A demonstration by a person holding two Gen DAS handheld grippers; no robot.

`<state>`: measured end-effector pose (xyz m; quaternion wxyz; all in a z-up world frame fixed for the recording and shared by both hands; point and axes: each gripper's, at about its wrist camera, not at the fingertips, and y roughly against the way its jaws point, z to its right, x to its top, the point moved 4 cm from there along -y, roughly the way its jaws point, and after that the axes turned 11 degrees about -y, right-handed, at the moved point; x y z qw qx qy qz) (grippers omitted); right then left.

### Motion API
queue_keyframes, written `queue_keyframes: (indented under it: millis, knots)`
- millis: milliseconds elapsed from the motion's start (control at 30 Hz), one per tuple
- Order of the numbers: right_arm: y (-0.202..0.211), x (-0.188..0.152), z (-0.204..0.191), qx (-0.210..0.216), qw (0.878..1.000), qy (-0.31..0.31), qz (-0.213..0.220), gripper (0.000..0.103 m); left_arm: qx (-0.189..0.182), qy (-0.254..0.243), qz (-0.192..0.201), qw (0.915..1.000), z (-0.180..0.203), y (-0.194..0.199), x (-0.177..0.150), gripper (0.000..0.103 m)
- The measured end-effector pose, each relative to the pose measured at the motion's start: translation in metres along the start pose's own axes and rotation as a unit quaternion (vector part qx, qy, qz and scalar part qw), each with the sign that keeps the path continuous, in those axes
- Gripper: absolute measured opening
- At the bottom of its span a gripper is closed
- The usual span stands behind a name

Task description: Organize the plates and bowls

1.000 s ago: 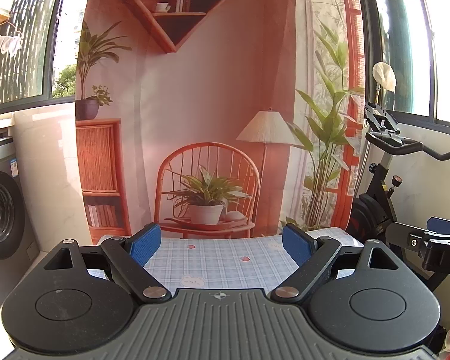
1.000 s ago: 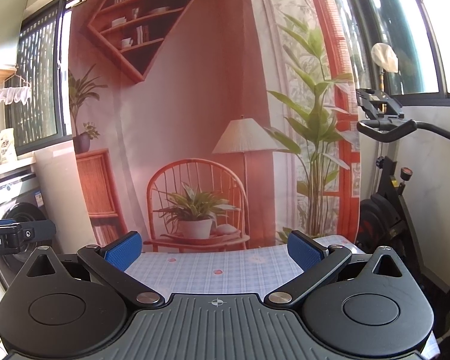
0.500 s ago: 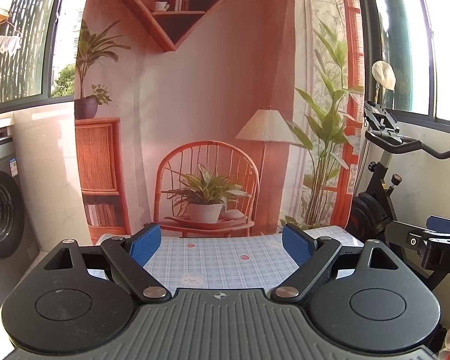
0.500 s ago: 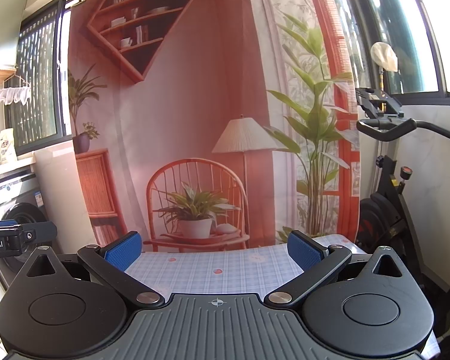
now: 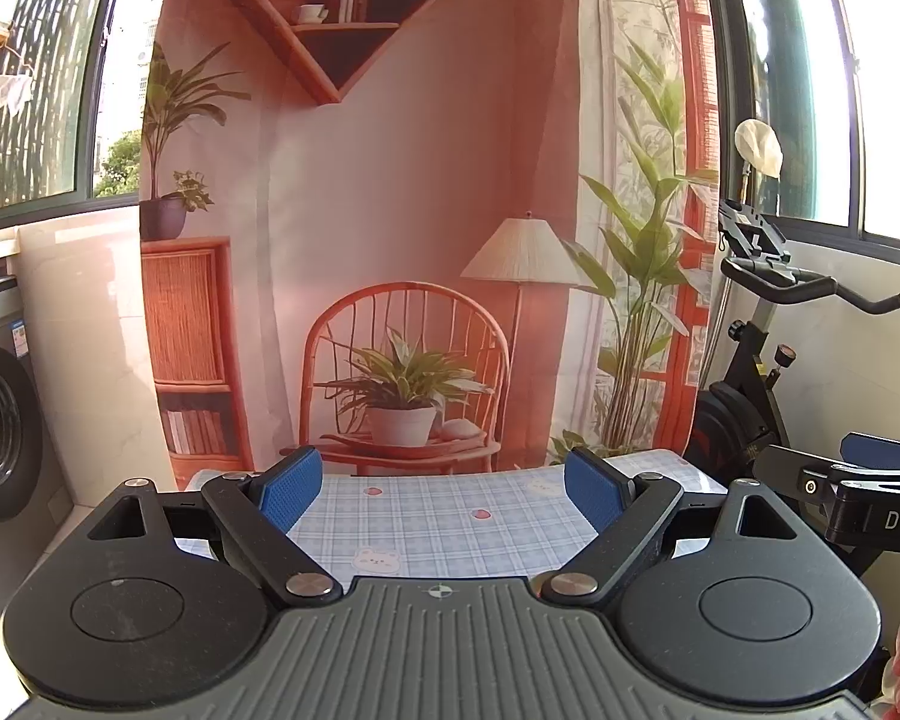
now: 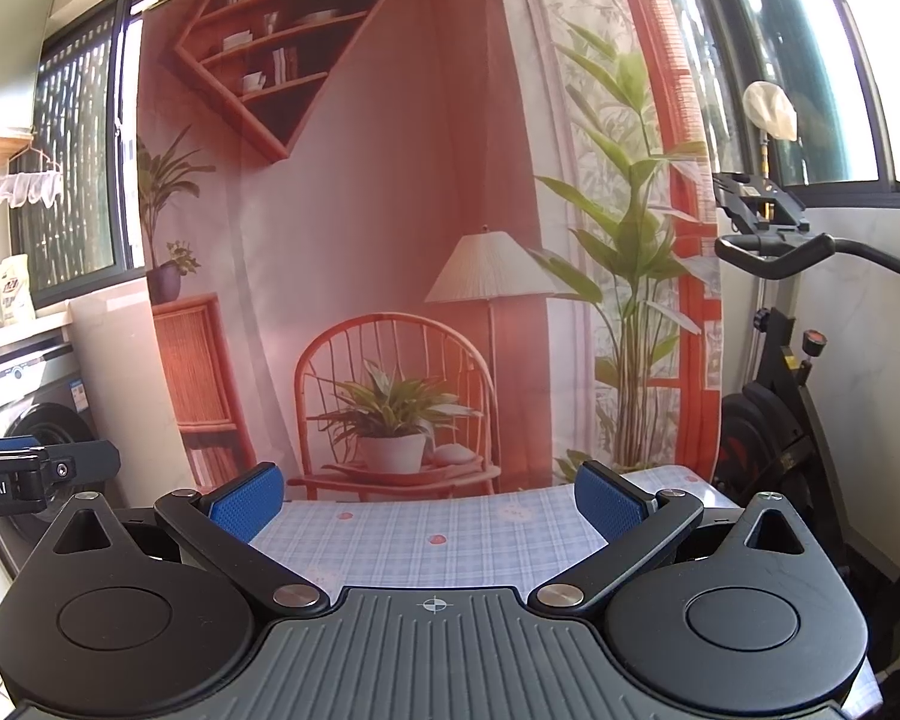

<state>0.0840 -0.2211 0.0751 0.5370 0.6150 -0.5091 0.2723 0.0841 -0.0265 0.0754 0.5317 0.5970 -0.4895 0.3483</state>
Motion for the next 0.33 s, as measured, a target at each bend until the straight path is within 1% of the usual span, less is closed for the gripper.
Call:
queue_keyframes:
  millis: [333]
  knots:
    - [-0.0015,-0.0014,-0.0007,0.000,1.000,-0.001,-0.002,0.103,-0.007,-0.011,0.008,0.9999,0.0011,-0.0016,0.0008,0.089]
